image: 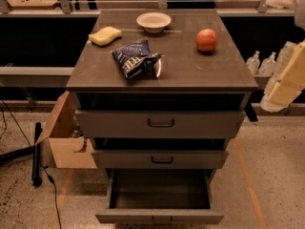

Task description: Close bottom drawer

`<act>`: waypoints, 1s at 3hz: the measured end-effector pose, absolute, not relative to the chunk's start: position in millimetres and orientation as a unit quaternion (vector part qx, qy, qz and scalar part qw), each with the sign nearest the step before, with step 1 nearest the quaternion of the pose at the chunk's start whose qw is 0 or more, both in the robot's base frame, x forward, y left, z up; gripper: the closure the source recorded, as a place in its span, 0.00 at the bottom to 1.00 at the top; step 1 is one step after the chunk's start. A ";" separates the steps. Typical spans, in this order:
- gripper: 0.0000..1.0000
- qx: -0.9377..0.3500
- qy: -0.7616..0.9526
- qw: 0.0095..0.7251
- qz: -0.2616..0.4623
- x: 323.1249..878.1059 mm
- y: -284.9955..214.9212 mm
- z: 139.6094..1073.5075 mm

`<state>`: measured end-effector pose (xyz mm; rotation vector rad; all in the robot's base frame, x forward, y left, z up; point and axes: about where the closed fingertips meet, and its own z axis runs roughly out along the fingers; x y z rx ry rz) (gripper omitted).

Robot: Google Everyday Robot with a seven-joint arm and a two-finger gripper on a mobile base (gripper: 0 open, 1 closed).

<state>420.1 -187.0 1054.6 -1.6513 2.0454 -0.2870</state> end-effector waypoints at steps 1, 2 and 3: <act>0.00 -0.605 0.750 0.246 -0.105 420.1 -187.0 1054.6; 0.18 -0.608 0.745 0.252 -0.110 417.6 -182.1 1058.5; 0.41 -0.626 0.728 0.260 -0.102 419.4 -177.0 1027.6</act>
Offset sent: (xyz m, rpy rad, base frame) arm 0.0019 0.0023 -0.0084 -0.0014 0.0004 0.0086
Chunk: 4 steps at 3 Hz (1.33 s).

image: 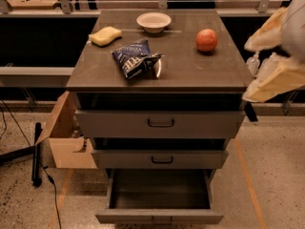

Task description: Close bottom drawer

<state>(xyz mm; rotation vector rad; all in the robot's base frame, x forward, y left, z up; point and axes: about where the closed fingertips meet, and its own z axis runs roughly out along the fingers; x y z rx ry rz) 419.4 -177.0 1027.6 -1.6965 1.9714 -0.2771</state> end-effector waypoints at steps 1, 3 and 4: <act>0.64 -0.650 0.708 0.260 -0.098 435.1 -172.0 961.6; 1.00 -0.699 0.668 0.242 -0.082 445.8 -178.1 815.4; 1.00 -0.715 0.657 0.226 -0.075 438.2 -178.6 751.5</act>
Offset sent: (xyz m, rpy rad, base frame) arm 0.0414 0.0015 -0.2358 -0.0426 0.0013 0.2093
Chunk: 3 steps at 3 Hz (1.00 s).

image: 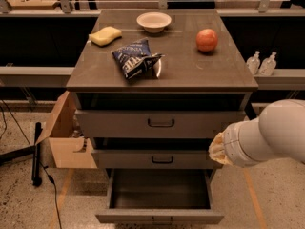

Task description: Close bottom drawer

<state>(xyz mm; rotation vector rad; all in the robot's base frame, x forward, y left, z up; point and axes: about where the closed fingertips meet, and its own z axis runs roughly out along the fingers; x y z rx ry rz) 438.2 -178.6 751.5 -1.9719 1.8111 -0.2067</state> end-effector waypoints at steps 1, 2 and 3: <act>1.00 -0.715 0.657 0.226 -0.075 438.2 -178.5 752.1; 1.00 -0.708 0.663 0.233 -0.071 436.6 -174.0 727.9; 1.00 -0.687 0.686 0.236 -0.042 421.6 -159.9 627.2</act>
Offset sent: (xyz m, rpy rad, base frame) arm -0.0079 0.0253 -0.1428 0.1223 -0.0061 -0.0930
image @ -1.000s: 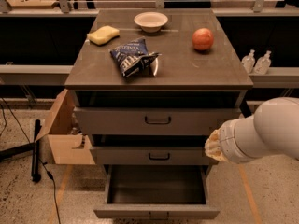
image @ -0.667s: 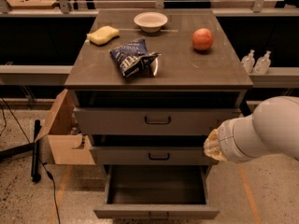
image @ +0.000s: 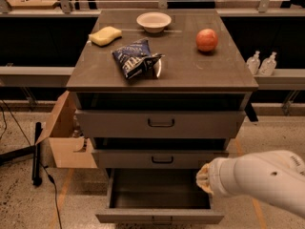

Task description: Close bottom drawer

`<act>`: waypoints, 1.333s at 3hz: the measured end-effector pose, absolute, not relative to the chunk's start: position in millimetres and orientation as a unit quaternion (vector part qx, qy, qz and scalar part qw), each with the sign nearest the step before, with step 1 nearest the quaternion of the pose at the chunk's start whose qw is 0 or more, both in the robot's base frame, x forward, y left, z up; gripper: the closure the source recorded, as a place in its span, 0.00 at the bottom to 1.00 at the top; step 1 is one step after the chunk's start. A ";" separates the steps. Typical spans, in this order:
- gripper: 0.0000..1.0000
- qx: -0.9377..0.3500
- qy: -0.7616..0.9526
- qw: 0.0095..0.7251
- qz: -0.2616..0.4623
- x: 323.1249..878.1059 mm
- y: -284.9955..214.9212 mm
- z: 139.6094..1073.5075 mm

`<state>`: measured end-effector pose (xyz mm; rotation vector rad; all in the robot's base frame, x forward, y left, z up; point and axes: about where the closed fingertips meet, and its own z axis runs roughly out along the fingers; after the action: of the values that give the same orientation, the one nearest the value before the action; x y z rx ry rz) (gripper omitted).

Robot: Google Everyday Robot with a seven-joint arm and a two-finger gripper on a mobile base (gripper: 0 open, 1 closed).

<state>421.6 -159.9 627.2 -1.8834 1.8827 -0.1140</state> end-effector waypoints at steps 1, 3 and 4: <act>1.00 -0.678 0.690 0.250 -0.024 414.2 -149.4 568.7; 1.00 -0.672 0.685 0.281 0.020 424.1 -131.2 461.4; 1.00 -0.669 0.690 0.274 0.041 415.3 -126.2 435.1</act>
Offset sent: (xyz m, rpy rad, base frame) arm 0.0096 0.0384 -0.2010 0.2187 -0.0302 0.0269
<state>415.3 -126.2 435.1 -1.7981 1.8561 0.1107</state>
